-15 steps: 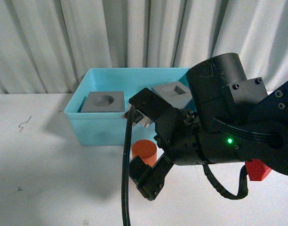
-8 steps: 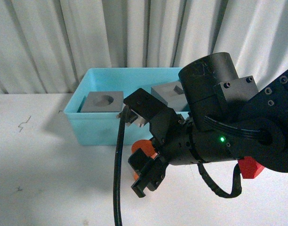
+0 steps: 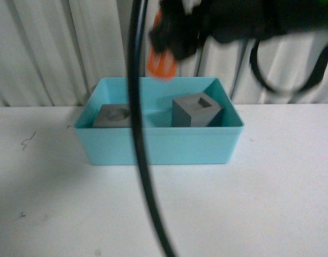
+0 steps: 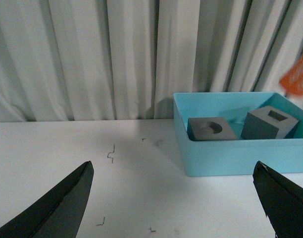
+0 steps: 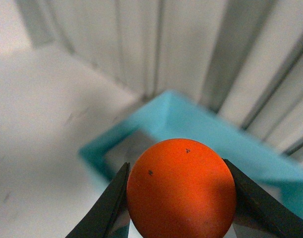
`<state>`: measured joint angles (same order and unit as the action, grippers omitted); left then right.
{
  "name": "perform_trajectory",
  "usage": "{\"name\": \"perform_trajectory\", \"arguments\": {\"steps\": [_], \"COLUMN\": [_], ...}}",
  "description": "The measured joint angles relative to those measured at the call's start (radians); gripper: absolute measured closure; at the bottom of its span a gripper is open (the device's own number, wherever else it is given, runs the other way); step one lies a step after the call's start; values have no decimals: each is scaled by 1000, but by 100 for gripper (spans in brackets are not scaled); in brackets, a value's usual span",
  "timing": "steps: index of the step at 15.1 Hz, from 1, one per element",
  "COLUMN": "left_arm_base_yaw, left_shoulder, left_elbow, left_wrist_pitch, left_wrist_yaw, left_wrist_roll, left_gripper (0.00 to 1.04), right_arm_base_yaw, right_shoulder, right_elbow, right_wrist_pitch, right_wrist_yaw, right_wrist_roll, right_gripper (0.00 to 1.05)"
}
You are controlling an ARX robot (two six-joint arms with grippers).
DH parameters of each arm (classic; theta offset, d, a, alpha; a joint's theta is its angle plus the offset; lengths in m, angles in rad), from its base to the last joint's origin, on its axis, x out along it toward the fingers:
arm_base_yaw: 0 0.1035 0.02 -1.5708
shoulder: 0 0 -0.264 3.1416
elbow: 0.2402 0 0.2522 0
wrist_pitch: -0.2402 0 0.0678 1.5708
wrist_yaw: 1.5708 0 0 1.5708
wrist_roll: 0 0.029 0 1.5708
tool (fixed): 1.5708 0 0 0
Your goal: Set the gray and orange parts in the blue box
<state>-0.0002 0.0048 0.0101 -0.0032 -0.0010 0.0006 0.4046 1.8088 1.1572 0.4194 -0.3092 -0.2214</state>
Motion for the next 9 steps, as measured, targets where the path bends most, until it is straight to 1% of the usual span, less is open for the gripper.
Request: {"name": "perform_trajectory", "arguments": {"steps": [1,2,3,4,6,9], "left_arm_base_yaw": [0,0,0,0,0,0], "left_shoulder": [0,0,0,0,0,0], "left_elbow": [0,0,0,0,0,0], "left_wrist_pitch": [0,0,0,0,0,0], "left_wrist_yaw": [0,0,0,0,0,0], "left_wrist_roll": [0,0,0,0,0,0], "left_gripper": [7,7,7,7,7,7], "right_arm_base_yaw": [-29,-54,3,64,69,66], "right_shoulder": [0,172,386,465,512,524], "right_elbow": [82,223,401,451,415,416], "right_wrist_pitch": [29,7,-52,-76,-85,-99], "right_wrist_yaw": [53,182,257,299,338,344], "right_wrist_roll": [30,74,148,184,203,204], "right_gripper": [57,57,57,57,57,57]}}
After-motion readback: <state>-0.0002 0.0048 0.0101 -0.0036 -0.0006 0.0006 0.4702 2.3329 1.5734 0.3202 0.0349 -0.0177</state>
